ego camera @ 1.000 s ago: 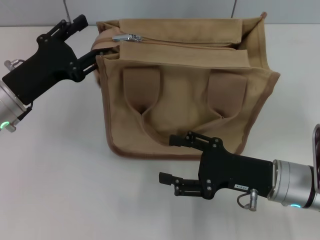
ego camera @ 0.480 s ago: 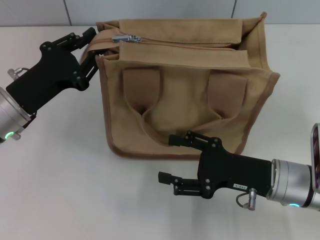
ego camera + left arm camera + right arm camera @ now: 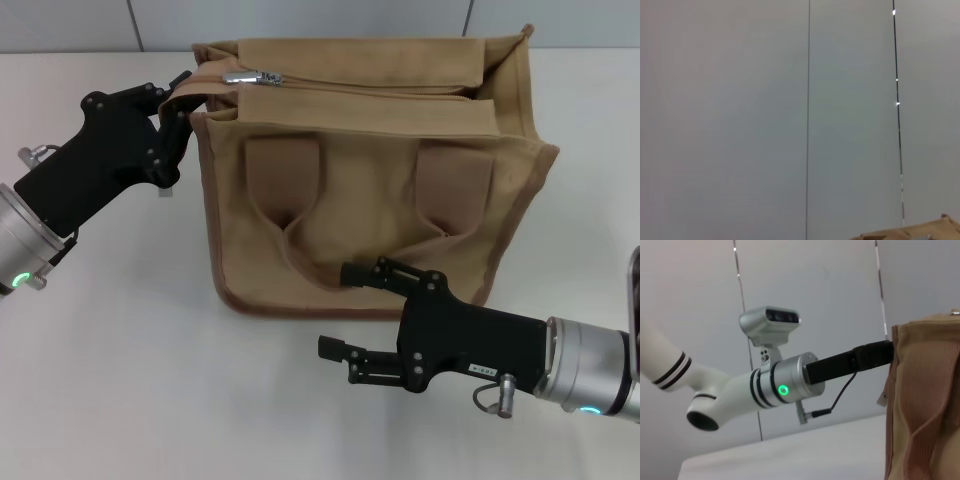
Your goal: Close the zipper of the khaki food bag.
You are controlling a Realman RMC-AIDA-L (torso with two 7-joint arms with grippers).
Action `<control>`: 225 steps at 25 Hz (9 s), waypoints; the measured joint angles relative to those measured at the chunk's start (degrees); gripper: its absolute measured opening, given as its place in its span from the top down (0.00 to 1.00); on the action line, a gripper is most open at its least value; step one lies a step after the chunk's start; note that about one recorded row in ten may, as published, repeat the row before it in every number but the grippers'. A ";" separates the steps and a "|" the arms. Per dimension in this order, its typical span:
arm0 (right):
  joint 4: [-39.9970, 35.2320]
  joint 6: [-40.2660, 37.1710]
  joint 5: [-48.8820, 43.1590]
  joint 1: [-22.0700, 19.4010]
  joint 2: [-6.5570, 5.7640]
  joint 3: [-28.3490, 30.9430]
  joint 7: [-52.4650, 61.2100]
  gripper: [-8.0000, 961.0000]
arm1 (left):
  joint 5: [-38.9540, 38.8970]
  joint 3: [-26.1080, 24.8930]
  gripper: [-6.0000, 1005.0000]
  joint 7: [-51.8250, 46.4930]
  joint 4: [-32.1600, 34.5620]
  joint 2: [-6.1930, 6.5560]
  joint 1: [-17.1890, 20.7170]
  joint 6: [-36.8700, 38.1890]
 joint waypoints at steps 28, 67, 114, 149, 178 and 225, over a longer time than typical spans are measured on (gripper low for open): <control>-2.73 -15.48 0.20 -0.10 -0.36 16.65 17.02 0.13 | -5.99 3.39 0.97 -2.95 -7.63 0.00 -8.90 11.07; 0.19 -10.27 0.32 6.27 0.00 25.29 19.95 0.66 | -5.76 3.74 0.96 -4.42 -11.05 -0.09 -14.67 13.21; 0.80 -9.03 -1.57 7.01 -0.09 24.87 23.12 0.84 | -5.79 3.48 0.95 -4.22 -12.81 -0.09 -14.92 13.47; -9.30 -10.13 -1.13 -4.57 -0.71 35.22 31.20 0.98 | -6.22 0.78 0.95 -3.80 -11.20 -0.06 -12.62 13.36; -7.57 -14.97 3.52 -7.64 -0.45 35.55 19.01 0.53 | -7.80 -5.77 0.67 2.06 -8.58 0.54 3.81 10.02; -5.22 -8.49 -0.72 -2.50 0.00 -7.22 -3.33 0.36 | 40.27 -8.18 0.19 -3.16 4.19 1.92 12.17 19.55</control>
